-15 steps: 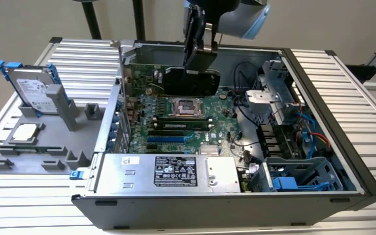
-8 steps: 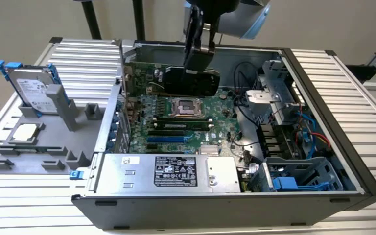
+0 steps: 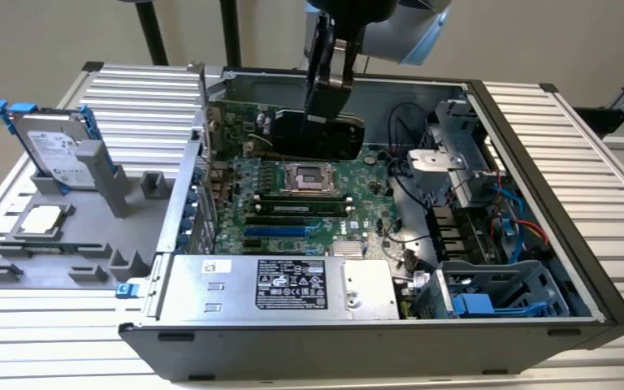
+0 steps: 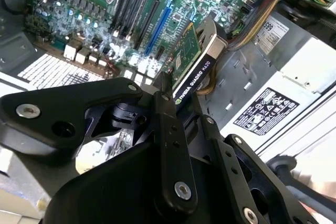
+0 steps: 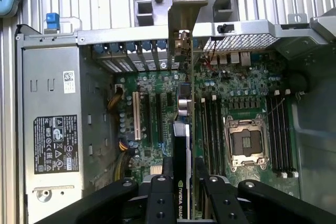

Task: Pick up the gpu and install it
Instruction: 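Insert the gpu into the slot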

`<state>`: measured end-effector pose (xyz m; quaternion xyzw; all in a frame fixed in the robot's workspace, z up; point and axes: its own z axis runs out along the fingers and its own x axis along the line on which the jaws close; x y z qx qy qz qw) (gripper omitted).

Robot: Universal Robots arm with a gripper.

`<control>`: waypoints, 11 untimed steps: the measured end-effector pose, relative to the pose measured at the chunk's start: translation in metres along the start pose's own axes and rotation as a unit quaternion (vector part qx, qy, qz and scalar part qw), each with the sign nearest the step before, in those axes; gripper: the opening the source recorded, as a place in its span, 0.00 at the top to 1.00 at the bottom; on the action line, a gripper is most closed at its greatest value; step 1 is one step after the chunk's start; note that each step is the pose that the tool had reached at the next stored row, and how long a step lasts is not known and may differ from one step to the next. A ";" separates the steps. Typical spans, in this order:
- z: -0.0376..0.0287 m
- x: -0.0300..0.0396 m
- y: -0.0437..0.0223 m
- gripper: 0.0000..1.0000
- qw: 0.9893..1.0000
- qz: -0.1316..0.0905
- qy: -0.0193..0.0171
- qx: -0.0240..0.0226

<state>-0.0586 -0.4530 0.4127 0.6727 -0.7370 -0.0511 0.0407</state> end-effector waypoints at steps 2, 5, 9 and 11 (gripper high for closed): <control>0.0003 -0.0003 0.0000 1.00 1.000 0.004 -0.001 0.000; 0.0007 -0.0009 -0.0001 1.00 1.000 0.010 -0.001 0.000; 0.0013 -0.0015 -0.0002 1.00 1.000 0.016 -0.002 0.000; 0.0015 -0.0017 -0.0002 1.00 1.000 0.019 -0.002 0.000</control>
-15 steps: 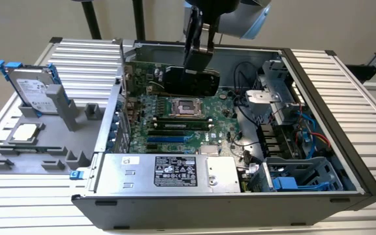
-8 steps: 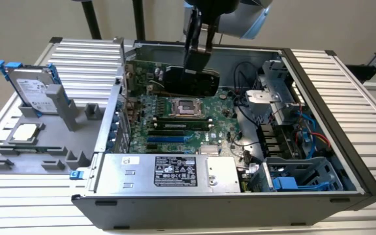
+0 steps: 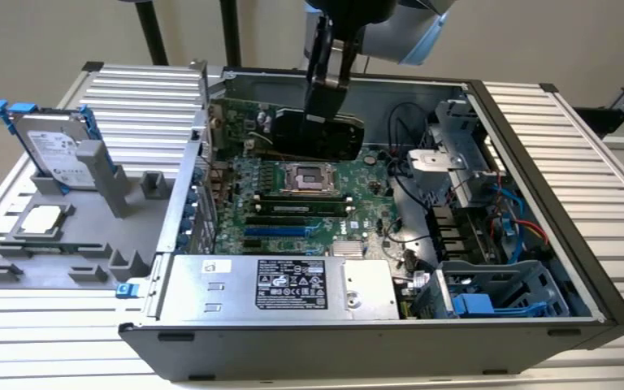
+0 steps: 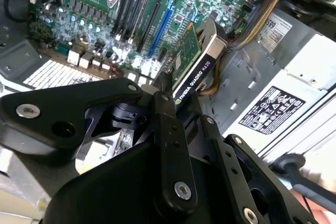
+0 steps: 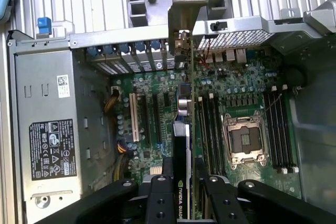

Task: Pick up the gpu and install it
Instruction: 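Insert the gpu into the slot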

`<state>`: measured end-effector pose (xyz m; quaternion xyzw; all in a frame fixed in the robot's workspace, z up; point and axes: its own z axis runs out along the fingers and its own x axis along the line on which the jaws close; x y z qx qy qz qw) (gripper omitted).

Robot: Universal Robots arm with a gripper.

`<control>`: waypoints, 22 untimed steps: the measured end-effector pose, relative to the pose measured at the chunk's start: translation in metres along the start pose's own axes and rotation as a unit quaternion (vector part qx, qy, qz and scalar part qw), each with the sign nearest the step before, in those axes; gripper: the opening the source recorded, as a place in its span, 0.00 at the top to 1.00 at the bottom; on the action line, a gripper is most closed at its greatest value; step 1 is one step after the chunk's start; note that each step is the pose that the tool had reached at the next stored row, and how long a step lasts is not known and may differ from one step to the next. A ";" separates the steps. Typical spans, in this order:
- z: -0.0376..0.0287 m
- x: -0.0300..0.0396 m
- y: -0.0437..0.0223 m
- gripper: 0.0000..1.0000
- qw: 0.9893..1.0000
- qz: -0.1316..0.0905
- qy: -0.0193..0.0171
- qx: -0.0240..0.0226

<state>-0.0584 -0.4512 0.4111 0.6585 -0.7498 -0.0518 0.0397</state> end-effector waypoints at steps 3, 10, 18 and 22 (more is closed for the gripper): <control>0.0004 -0.0005 0.0000 1.00 1.000 0.003 0.000 0.000; 0.0010 -0.0010 0.0000 1.00 1.000 0.010 -0.001 0.000; 0.0018 -0.0015 -0.0028 1.00 1.000 0.010 -0.001 0.001; 0.0025 -0.0020 -0.0058 1.00 1.000 0.010 -0.001 0.001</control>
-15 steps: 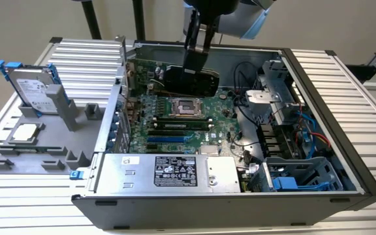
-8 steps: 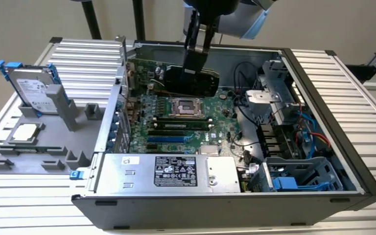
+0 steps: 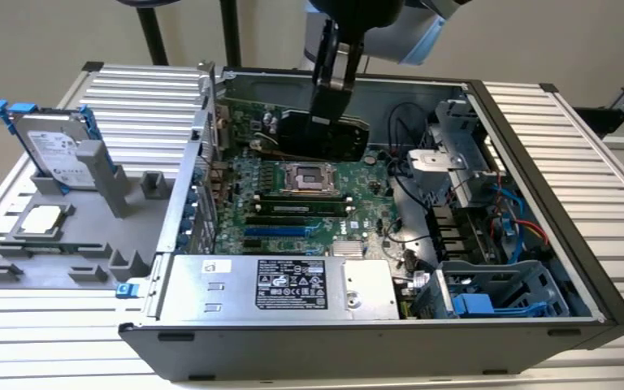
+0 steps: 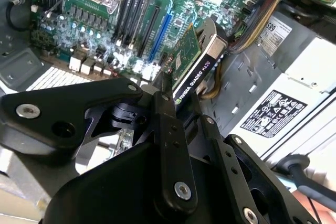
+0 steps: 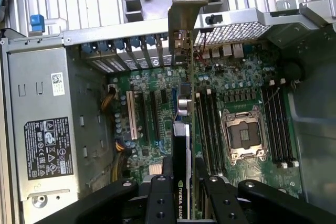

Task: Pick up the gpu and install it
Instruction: 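Insert the gpu into the slot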

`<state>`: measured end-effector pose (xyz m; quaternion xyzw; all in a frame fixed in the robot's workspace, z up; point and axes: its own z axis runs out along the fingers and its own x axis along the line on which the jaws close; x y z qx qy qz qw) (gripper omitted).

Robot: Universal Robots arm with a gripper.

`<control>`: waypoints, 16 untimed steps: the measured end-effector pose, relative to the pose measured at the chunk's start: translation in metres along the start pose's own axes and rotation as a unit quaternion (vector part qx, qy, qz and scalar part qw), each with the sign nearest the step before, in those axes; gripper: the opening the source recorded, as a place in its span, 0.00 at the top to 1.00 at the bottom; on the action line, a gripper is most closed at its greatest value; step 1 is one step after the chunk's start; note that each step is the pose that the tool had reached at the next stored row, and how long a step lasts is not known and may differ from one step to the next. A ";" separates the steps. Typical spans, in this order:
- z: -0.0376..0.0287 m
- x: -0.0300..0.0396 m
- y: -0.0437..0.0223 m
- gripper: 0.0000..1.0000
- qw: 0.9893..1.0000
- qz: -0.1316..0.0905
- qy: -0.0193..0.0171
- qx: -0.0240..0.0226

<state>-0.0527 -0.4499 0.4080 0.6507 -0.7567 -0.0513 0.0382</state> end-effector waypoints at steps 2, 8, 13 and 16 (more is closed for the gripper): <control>0.0002 -0.0002 -0.0011 1.00 1.000 0.000 0.000 0.000; 0.0008 -0.0007 -0.0035 1.00 1.000 0.000 0.000 0.000; 0.0014 -0.0011 -0.0049 1.00 1.000 0.000 0.000 0.000; 0.0018 -0.0012 -0.0057 1.00 1.000 0.000 0.000 0.000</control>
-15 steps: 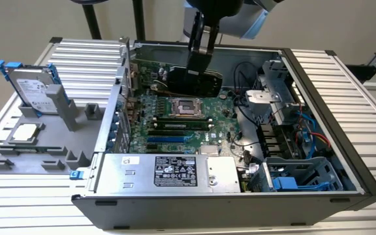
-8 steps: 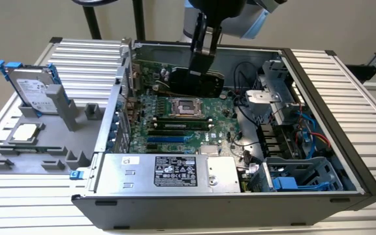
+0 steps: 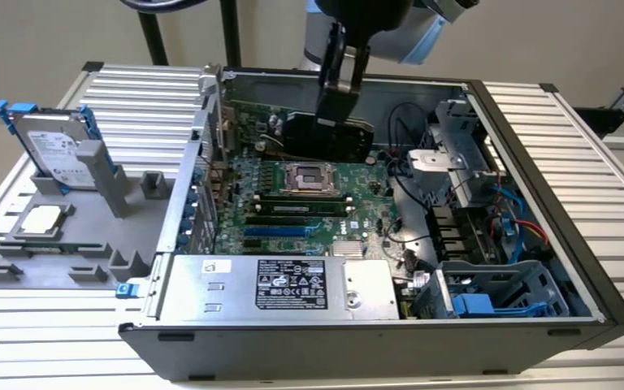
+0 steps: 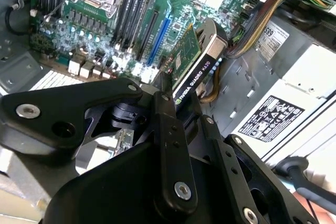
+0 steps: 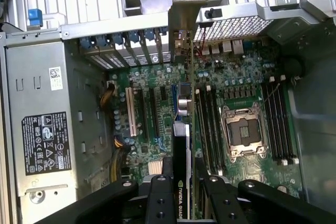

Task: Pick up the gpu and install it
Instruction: 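Insert the gpu into the slot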

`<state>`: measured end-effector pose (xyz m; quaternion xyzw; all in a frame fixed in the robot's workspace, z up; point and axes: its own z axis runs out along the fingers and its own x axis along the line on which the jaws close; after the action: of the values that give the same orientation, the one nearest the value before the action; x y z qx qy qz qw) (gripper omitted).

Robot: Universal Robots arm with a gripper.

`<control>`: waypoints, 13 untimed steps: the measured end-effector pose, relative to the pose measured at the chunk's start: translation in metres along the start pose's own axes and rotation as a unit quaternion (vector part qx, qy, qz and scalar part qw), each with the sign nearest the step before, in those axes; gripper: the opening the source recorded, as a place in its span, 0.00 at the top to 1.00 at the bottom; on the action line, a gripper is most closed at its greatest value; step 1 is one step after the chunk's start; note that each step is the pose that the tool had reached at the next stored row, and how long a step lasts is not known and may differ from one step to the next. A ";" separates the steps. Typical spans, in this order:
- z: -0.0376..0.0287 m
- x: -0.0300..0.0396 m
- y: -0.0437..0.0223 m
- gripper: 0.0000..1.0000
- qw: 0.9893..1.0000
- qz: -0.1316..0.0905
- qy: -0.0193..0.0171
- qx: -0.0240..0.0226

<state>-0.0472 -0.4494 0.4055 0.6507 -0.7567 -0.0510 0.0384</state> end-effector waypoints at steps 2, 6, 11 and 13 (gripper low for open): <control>0.0003 -0.0001 -0.0005 1.00 1.000 0.000 0.000 0.000; 0.0011 -0.0004 -0.0010 1.00 1.000 0.000 0.000 0.000; 0.0018 -0.0007 -0.0015 1.00 1.000 0.000 0.000 0.000; 0.0022 -0.0008 -0.0016 1.00 1.000 0.000 0.000 0.001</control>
<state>-0.0458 -0.4488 0.4031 0.6507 -0.7567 -0.0506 0.0381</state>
